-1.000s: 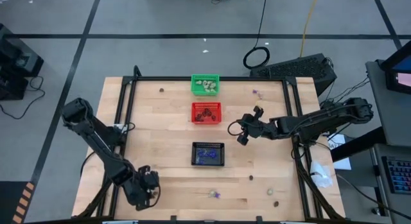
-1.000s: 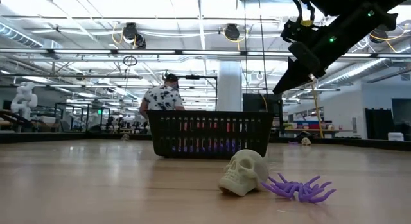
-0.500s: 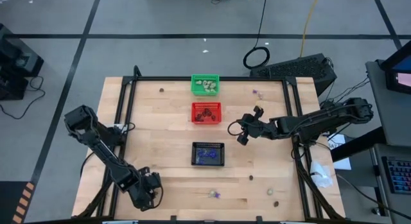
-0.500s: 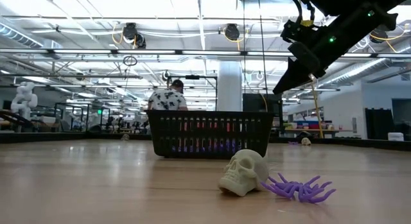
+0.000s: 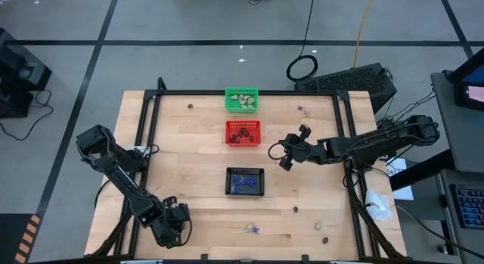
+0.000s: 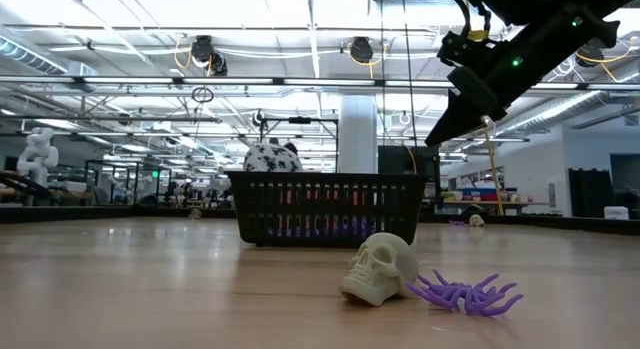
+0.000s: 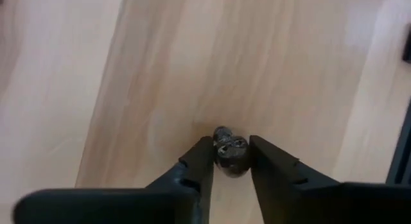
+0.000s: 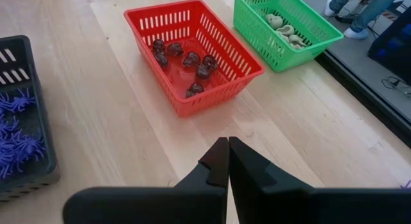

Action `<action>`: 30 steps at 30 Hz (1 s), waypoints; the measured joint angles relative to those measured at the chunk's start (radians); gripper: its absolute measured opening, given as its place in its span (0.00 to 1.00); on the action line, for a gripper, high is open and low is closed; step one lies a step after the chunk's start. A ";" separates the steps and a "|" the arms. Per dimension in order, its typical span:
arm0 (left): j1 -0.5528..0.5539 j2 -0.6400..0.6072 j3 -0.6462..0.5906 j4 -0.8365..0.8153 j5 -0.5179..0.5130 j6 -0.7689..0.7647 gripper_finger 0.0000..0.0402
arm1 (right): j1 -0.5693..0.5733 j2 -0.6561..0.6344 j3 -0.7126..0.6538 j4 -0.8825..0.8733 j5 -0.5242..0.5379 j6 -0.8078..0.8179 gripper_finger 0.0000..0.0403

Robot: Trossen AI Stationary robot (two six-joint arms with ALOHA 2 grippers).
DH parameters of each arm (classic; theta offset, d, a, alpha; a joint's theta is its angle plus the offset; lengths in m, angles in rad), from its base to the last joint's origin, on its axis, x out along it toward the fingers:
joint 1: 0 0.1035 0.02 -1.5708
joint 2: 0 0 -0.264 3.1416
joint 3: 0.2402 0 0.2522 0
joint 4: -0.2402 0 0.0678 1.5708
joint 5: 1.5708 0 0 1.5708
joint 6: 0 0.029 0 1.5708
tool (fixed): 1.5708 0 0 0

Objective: Sort Halloween decoration
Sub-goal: Put the black skull toy into the red basket

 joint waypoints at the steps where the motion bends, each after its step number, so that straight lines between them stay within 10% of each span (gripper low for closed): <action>1: 0.000 0.004 0.000 0.009 0.002 0.014 0.21 | 0.000 0.000 0.000 0.000 0.000 0.000 0.00; 15: 0.099 -0.088 -0.005 -0.119 0.033 0.193 0.13 | 0.000 0.000 0.000 -0.003 0.000 0.000 0.00; 30: 0.695 -0.291 0.026 -0.100 -0.067 0.810 0.13 | 0.000 0.000 0.000 -0.003 0.000 -0.004 0.00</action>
